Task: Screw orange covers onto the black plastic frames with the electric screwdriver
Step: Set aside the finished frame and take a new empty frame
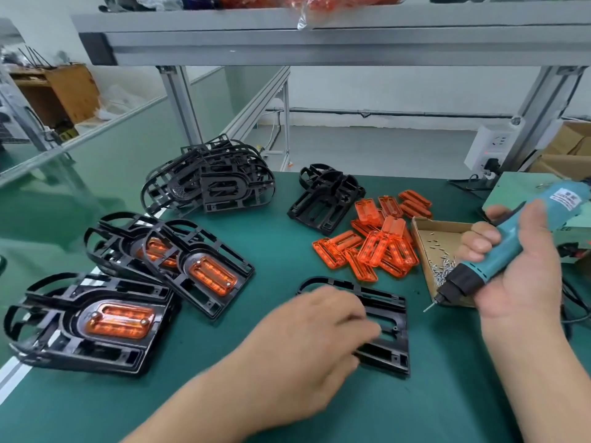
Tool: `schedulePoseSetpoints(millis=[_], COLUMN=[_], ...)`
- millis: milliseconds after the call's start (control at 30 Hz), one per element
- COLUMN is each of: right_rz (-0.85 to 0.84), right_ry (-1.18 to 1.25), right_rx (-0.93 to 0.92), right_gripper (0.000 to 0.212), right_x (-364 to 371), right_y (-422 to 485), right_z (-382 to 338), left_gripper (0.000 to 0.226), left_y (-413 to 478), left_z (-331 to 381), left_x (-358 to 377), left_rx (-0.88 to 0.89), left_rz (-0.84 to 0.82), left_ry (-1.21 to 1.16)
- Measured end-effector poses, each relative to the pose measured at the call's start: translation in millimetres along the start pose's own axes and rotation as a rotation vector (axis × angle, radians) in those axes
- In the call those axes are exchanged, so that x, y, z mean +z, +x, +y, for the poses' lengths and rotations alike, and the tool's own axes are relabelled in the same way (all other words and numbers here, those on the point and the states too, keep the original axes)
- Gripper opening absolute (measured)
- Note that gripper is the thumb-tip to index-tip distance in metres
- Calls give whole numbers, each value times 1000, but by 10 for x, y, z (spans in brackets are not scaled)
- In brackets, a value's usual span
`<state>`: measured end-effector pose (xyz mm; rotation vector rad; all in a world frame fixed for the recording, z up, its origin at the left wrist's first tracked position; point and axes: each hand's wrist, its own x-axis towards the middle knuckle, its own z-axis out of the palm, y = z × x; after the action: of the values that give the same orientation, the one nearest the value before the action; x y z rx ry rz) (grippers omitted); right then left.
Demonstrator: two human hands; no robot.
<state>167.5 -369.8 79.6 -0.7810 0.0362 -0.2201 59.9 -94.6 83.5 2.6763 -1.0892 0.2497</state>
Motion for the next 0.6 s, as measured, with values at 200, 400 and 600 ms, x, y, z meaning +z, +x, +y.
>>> schedulePoseSetpoints(millis=[200, 400, 600], right_rz=[23, 6, 0], right_ry=[18, -16, -21], right_rx=[-1, 0, -10], right_gripper=[39, 39, 39], right_x=[13, 24, 13], right_y=[5, 2, 11], right_z=[20, 53, 76], left_gripper=[120, 130, 121], left_y=[-262, -257, -281], left_z=[-923, -1284, -1361], left_x=[-615, -860, -768], left_rx=[-395, -557, -520], left_rz=[-416, -700, -711], left_ry=[336, 442, 448])
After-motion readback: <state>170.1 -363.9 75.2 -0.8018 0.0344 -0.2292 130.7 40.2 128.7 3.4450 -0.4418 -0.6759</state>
